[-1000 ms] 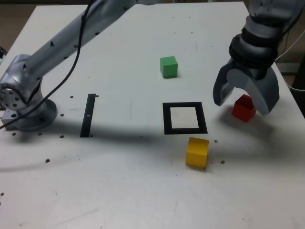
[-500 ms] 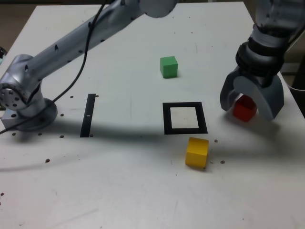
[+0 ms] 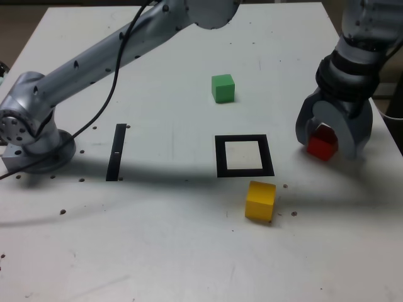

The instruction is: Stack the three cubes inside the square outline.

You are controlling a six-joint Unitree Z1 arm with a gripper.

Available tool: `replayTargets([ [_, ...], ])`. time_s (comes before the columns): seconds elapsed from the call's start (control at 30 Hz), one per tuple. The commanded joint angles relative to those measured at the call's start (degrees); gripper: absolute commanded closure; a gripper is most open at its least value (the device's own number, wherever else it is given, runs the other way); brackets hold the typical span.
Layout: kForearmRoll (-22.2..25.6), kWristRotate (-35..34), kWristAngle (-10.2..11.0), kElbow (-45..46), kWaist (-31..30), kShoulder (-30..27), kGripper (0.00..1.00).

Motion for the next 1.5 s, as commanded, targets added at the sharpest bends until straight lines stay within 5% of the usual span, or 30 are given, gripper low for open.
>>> replayTargets([
  [0.0,0.6,0.01,0.21,-0.29,-0.17,0.27,0.54],
  [0.8,0.8,-0.69,0.2,-0.07,-0.4,-0.41,0.54],
  [1.47,0.15,-15.84,-0.62,18.75,-0.85,-15.06,0.54],
])
